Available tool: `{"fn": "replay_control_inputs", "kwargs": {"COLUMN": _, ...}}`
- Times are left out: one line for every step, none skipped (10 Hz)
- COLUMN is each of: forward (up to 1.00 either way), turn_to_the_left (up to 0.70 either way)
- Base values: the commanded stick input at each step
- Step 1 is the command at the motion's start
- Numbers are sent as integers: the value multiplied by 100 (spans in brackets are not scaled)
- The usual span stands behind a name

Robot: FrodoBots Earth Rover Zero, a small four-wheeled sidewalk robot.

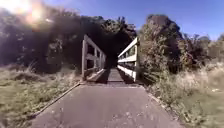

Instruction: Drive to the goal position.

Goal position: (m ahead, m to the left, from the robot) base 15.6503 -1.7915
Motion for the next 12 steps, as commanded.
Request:
{"fn": "replay_control_inputs", "kwargs": {"forward": 100, "turn_to_the_left": 0}}
{"fn": "replay_control_inputs", "kwargs": {"forward": 100, "turn_to_the_left": 0}}
{"fn": "replay_control_inputs", "kwargs": {"forward": 100, "turn_to_the_left": 0}}
{"fn": "replay_control_inputs", "kwargs": {"forward": 100, "turn_to_the_left": 0}}
{"fn": "replay_control_inputs", "kwargs": {"forward": 100, "turn_to_the_left": 2}}
{"fn": "replay_control_inputs", "kwargs": {"forward": 100, "turn_to_the_left": 0}}
{"fn": "replay_control_inputs", "kwargs": {"forward": 100, "turn_to_the_left": 0}}
{"fn": "replay_control_inputs", "kwargs": {"forward": 100, "turn_to_the_left": 0}}
{"fn": "replay_control_inputs", "kwargs": {"forward": 100, "turn_to_the_left": 0}}
{"fn": "replay_control_inputs", "kwargs": {"forward": 100, "turn_to_the_left": 0}}
{"fn": "replay_control_inputs", "kwargs": {"forward": 100, "turn_to_the_left": 0}}
{"fn": "replay_control_inputs", "kwargs": {"forward": 100, "turn_to_the_left": 0}}
